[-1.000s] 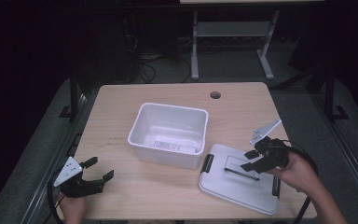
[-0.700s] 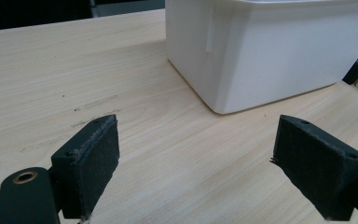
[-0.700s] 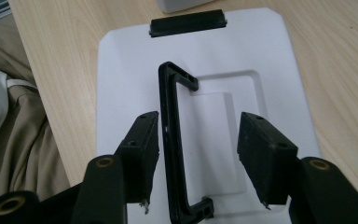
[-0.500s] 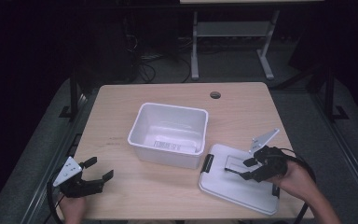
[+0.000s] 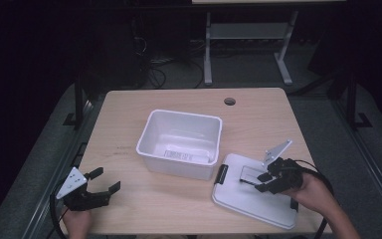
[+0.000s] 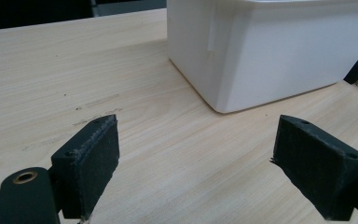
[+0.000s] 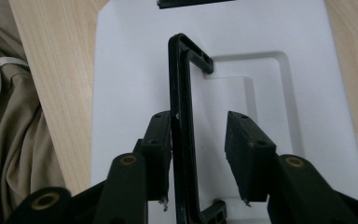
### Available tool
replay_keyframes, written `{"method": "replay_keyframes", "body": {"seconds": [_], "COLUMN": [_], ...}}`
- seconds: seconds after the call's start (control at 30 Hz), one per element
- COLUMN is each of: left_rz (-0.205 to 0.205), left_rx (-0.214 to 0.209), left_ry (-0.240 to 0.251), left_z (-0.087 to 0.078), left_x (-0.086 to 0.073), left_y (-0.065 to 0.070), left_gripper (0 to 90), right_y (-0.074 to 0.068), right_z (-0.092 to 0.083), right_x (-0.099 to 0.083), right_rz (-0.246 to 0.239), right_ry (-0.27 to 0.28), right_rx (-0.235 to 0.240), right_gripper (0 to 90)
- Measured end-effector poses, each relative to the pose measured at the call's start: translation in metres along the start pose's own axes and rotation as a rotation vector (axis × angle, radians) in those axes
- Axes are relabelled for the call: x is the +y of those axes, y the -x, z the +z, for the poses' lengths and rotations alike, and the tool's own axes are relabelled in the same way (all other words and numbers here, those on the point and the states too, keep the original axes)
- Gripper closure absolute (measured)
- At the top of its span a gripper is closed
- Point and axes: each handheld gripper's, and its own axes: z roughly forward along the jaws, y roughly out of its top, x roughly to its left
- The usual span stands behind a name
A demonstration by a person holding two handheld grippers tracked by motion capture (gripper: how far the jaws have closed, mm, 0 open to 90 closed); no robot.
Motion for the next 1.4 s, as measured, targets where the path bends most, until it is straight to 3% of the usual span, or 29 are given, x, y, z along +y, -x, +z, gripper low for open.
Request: {"method": "replay_keyframes", "body": {"seconds": [0.67,1.4], "left_rz": [0.001,0.000], "left_rx": [-0.002,0.000], "left_ry": [-0.001,0.001], "left_z": [0.000,0.000], "left_x": [0.000,0.000], "left_y": [0.000,0.000], "left_gripper": [13.6,13.6], "right_y": [0.005,0.009], "right_z": [0.001,0.001], "right_x": [0.006,0.011], "right_rz": [-0.004,-0.040], "right_ry": [-0.010,-0.045], "right_rx": [-0.016,-0.015], "right_gripper": [79.1,84.1]}}
